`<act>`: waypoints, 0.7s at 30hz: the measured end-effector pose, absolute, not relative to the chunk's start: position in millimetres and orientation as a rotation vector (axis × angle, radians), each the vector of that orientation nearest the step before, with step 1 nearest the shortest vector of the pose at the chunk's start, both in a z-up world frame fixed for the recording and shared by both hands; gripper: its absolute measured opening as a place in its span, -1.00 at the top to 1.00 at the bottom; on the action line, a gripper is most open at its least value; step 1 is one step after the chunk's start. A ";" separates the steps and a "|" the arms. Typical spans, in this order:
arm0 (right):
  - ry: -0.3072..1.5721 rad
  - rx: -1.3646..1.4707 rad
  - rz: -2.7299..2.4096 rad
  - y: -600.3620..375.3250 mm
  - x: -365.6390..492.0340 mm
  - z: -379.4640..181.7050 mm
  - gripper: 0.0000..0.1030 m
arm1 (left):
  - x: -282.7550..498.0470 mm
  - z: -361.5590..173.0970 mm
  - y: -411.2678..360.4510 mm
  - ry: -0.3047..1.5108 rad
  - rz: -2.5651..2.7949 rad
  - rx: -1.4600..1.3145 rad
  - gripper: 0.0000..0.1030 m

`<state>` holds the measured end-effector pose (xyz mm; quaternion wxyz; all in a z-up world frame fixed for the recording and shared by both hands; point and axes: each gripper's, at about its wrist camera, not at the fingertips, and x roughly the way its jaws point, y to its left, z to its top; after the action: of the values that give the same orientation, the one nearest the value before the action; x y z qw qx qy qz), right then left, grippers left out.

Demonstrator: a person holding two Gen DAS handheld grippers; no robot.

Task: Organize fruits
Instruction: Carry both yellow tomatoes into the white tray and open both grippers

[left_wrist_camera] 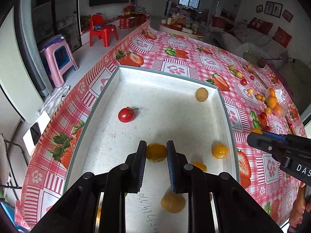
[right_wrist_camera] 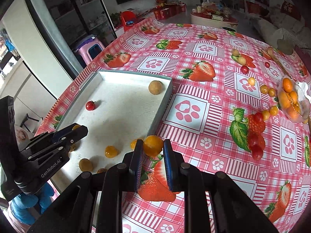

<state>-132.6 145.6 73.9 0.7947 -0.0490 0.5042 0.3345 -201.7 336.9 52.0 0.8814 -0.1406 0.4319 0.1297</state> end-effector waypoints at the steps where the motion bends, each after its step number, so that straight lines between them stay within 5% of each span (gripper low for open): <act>1: 1.089 -0.108 0.722 152.1 -129.4 71.8 0.56 | -198.6 50.3 340.2 0.908 0.274 -0.297 0.57; 21: 1.188 -0.223 0.790 238.4 -102.0 26.8 0.45 | -177.1 31.7 351.8 1.024 0.298 -0.268 0.56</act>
<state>-102.0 238.4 26.8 0.7503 -0.1020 0.5439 0.3617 -177.1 351.8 31.7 0.8527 -0.1275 0.4864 0.1415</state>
